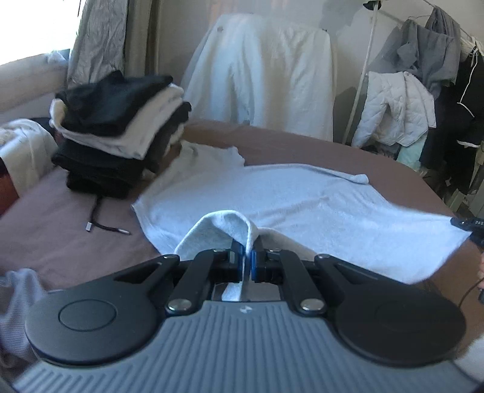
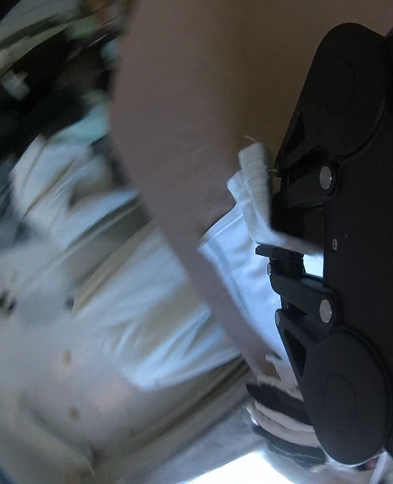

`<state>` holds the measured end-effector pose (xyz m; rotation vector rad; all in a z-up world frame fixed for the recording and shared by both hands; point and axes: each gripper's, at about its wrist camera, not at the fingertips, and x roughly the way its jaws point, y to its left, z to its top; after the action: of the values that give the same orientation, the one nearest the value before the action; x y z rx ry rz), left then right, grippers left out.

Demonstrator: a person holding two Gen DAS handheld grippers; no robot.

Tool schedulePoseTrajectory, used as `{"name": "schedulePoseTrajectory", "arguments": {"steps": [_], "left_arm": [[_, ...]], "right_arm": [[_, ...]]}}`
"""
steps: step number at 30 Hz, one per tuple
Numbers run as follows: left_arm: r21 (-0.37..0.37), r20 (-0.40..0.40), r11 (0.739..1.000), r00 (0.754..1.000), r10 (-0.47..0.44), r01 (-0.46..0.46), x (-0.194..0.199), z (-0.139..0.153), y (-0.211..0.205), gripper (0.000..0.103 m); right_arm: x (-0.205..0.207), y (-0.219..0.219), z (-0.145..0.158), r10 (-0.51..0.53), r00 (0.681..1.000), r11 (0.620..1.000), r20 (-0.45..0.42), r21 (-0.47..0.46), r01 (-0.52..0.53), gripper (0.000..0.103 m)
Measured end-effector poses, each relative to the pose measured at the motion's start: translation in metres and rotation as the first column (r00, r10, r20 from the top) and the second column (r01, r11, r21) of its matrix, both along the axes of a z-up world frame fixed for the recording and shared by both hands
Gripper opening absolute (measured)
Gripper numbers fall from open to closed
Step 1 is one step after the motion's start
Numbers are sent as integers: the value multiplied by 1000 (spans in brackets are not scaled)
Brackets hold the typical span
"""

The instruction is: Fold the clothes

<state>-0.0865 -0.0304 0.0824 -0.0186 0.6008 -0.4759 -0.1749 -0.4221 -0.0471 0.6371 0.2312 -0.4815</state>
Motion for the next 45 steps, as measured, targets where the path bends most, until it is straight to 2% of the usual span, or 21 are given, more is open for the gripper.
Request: {"name": "schedulePoseTrajectory", "arguments": {"steps": [2,5,8,9,10,11,14,16,17,20,21,22,25,28,31,34,36,39,41,43,45], "left_arm": [[-12,-1,1000,1000,-2,2,-11,5,10,4],[-66,-31,998,1000,3,-5,-27,0,27,4],[-178,-140,983,990,9,-34,-27,-28,34,4],[-188,-168,981,986,13,-45,-26,-39,34,4],[-155,-170,986,985,26,-53,-27,-47,30,4],[-121,-160,991,986,41,-61,-31,-51,27,4],[-137,-117,989,992,47,-63,-46,-43,32,4],[-122,-100,989,993,68,-80,-53,-36,37,4],[-119,-110,988,991,81,-94,-52,-38,40,4],[-121,-171,984,979,108,-130,-44,-55,44,4],[-110,-175,986,979,107,-127,-44,-58,42,4],[-97,-159,989,983,96,-112,-47,-58,40,4],[-99,-144,990,986,86,-101,-50,-51,38,4],[-110,-152,989,985,81,-99,-53,-40,40,4],[-114,-140,989,987,76,-92,-57,-27,42,4],[-123,-112,987,990,89,-103,-65,-15,50,4],[-146,-132,982,986,100,-119,-66,-7,59,4],[-147,-144,981,984,103,-124,-66,13,69,4],[-141,-143,982,984,103,-124,-65,26,74,4],[-128,-131,984,986,103,-120,-60,27,74,4],[-81,-89,993,993,83,-90,-49,23,69,4]], "right_arm": [[-9,2,2,23,999,999,-30,-45,-25,4],[-16,3,-10,42,995,997,-91,-55,-47,4],[-25,8,-26,94,987,991,-134,-80,-105,4],[-24,9,-32,89,982,989,-166,-105,-107,4],[-23,10,-38,83,977,985,-198,-130,-110,4],[-26,12,-36,85,977,981,-193,-153,-116,4],[-41,19,-13,111,988,968,-108,-215,-132,3],[-51,24,2,131,990,956,-51,-257,-139,2],[-52,23,-2,126,991,961,-55,-241,-135,2],[-47,12,-40,86,987,988,-133,-117,-102,2],[-45,8,-52,75,984,993,-160,-76,-88,2],[-45,10,-53,73,982,992,-173,-85,-88,2],[-51,19,-31,80,982,977,-172,-183,-111,2],[-57,14,-5,89,987,976,-134,-184,-113,2],[-65,24,11,111,979,967,-169,-207,-145,2],[-81,37,21,156,968,962,-195,-191,-194,2],[-90,45,29,180,957,961,-228,-169,-221,2],[-106,63,61,215,938,961,-272,-112,-252,2],[-105,71,75,248,920,947,-303,-125,-297,2],[-98,69,75,240,913,949,-331,-117,-292,2],[-84,59,65,216,919,960,-329,-103,-262,2]]}}
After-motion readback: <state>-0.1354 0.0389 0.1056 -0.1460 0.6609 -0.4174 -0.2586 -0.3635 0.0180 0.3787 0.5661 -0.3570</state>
